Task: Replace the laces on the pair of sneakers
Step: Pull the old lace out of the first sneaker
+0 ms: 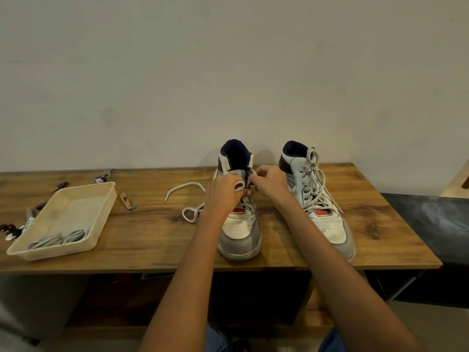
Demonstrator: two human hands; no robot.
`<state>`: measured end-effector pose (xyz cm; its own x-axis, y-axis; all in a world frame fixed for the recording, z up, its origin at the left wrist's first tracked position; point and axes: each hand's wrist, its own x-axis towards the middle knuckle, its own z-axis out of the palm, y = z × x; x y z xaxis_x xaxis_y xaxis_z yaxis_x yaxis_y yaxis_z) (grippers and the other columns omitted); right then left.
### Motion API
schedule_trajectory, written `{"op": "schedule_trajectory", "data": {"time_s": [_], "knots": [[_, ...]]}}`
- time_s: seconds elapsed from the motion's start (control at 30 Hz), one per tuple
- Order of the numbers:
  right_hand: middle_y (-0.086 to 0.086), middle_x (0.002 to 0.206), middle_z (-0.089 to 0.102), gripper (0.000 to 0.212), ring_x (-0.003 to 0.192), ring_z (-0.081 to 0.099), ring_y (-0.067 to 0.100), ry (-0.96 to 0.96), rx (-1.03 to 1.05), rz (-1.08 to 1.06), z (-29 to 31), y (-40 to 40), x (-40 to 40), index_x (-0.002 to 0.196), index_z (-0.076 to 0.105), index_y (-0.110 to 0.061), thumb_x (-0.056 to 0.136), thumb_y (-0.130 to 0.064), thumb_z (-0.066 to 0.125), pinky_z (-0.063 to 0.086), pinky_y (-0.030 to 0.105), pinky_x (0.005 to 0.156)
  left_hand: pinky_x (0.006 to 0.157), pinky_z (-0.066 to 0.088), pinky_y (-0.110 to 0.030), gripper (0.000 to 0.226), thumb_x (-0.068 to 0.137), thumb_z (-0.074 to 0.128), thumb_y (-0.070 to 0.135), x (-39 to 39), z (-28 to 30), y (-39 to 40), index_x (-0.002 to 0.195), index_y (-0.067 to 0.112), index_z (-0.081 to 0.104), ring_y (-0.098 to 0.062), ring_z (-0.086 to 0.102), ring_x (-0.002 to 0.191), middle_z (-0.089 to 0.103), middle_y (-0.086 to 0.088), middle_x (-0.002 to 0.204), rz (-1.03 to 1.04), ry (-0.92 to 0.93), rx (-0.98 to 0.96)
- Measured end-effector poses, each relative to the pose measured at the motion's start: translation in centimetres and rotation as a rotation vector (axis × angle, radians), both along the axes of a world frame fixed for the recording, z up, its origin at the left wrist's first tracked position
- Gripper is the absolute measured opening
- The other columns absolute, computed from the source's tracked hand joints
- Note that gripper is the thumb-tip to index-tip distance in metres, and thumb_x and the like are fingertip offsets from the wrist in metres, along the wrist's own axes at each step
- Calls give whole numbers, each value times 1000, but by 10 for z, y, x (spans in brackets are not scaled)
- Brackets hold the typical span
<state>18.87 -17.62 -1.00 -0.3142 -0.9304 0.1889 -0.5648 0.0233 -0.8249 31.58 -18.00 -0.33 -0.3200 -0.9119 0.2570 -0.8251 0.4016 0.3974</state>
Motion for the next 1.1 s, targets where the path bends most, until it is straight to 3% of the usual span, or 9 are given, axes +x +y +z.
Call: {"op": "schedule_trajectory", "data": {"time_s": [0.13,0.33,0.47,0.5,0.57,0.63,0.7,0.8,1.1], "knots": [[6,76,65,12,72,57,16,29,-6,-13,2,1,0,84,70,-6,84,-14,62,51,35,74,62,47,-29,11,86,66,22,-4,-2,4,91,19,74,-20,63,80,70,-5,86,46,170,-15],[7,76,65,13,72,60,19,3,31,-21,4,1,-2,85,70,-6,85,-16,61,52,35,72,51,42,-11,5,86,63,15,22,37,0,83,18,66,1,52,58,66,4,77,354,1515,-87],[7,75,64,14,72,59,18,19,30,-26,4,4,-1,86,69,-5,85,-15,60,48,30,68,60,49,-20,15,90,59,18,36,5,-7,75,20,58,-16,58,74,59,3,76,528,940,147],[6,74,64,13,72,59,19,21,34,-25,4,4,-1,85,69,-6,85,-15,60,48,30,68,74,52,-30,2,88,62,20,37,-4,-8,86,21,62,-22,60,90,63,-1,91,512,765,257],[6,77,65,14,76,60,20,36,46,-26,5,5,0,89,70,-7,85,-16,60,48,31,70,97,42,-44,40,84,67,26,37,-10,-12,121,17,55,-30,44,121,49,-6,130,504,431,367],[8,89,68,19,87,62,22,100,14,-51,7,7,4,101,68,-7,87,-16,59,47,31,75,102,33,-47,51,86,65,30,31,-2,-11,130,14,47,-30,33,129,39,-5,139,532,261,209],[6,94,68,22,87,61,20,205,-100,-108,15,10,9,109,62,-7,90,-17,57,46,29,72,101,38,-43,38,88,61,34,21,4,-9,121,16,53,-24,45,120,51,-2,126,466,285,25],[-2,88,65,13,76,56,11,325,-248,-76,29,14,20,101,63,-11,90,-14,56,42,24,65,73,50,-31,25,84,65,38,6,4,-6,96,16,66,-16,62,88,67,1,95,333,343,19],[9,102,59,18,101,51,24,730,-30,95,12,15,52,111,48,-11,93,-8,51,40,31,66,52,39,-25,13,83,70,24,9,3,-9,81,11,74,-17,59,68,71,-8,80,364,485,118]]}}
